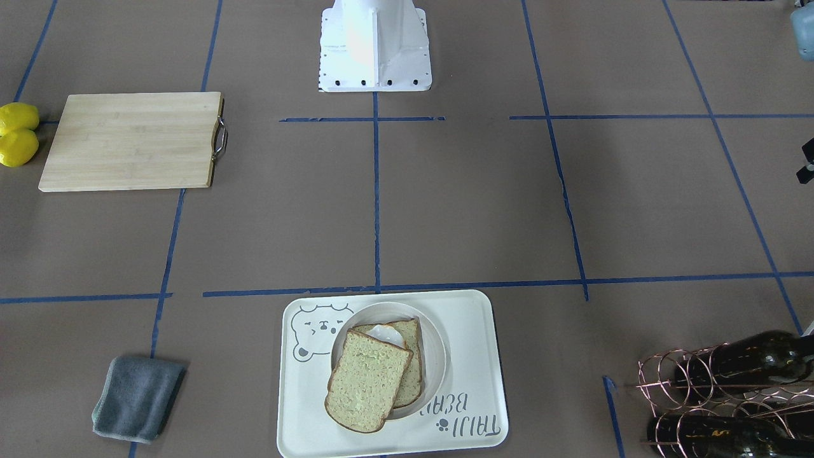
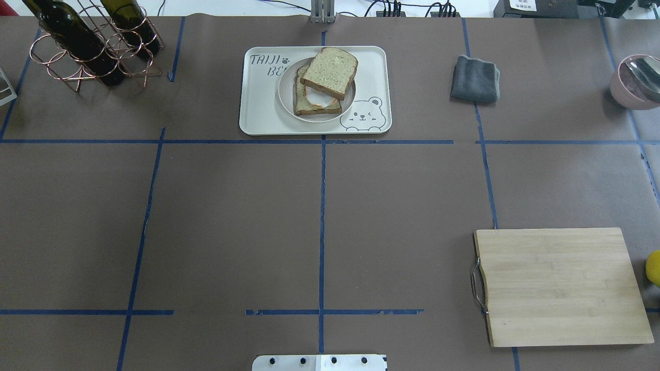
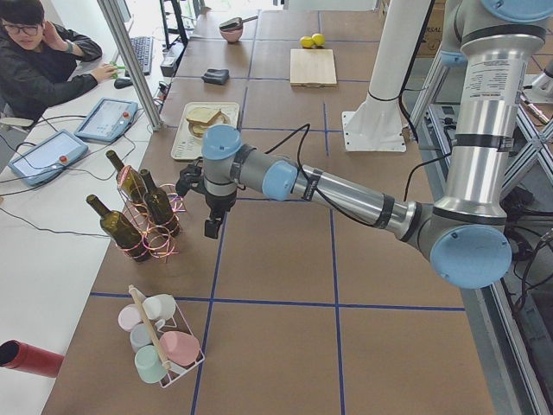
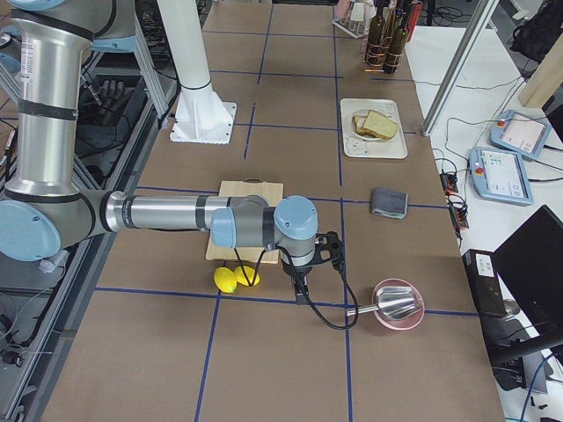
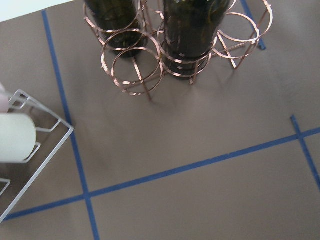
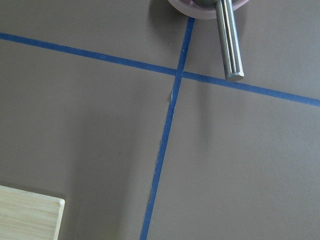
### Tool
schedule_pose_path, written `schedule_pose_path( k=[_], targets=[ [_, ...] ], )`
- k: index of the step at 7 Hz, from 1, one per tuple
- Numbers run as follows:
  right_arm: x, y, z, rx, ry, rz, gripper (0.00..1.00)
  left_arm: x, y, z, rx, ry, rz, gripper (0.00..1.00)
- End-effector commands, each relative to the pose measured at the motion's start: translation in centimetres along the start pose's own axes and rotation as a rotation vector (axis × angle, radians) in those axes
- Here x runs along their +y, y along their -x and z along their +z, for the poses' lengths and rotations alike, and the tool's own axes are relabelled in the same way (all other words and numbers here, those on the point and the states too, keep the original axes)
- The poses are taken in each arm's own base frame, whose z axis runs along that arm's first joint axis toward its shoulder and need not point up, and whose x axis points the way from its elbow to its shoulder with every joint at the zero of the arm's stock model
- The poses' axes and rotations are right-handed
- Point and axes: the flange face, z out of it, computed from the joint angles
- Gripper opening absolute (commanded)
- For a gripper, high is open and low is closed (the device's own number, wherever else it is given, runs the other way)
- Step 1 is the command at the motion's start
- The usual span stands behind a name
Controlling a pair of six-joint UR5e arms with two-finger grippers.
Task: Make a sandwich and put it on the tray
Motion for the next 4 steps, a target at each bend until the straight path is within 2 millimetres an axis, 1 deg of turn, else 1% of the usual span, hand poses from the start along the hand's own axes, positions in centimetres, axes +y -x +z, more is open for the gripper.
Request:
schedule_pose_path(
  k=[1,2,3,4],
  targets=[
    [0.3,-0.3,0.4,0.000,0.006,-0.002,1.00,5.5,4.6,1.4,0.027,0.053,0.009,1.00],
    [0.5,-0.5,0.5,0.002,0.010,0.001,1.00,8.0,6.2,2.1,0.031,0.079,0.050,1.00],
    [0.3,-0.3,0.2,0.003,0.004,-0.005,1.00,9.6,7.8,2.1,0.027,0.089,0.019,1.00],
    [0.2,-0.3,0.2,0.004,0.002,-0.006,1.00,10.3,8.3,2.5,0.024,0.100,0.007,1.00]
  ],
)
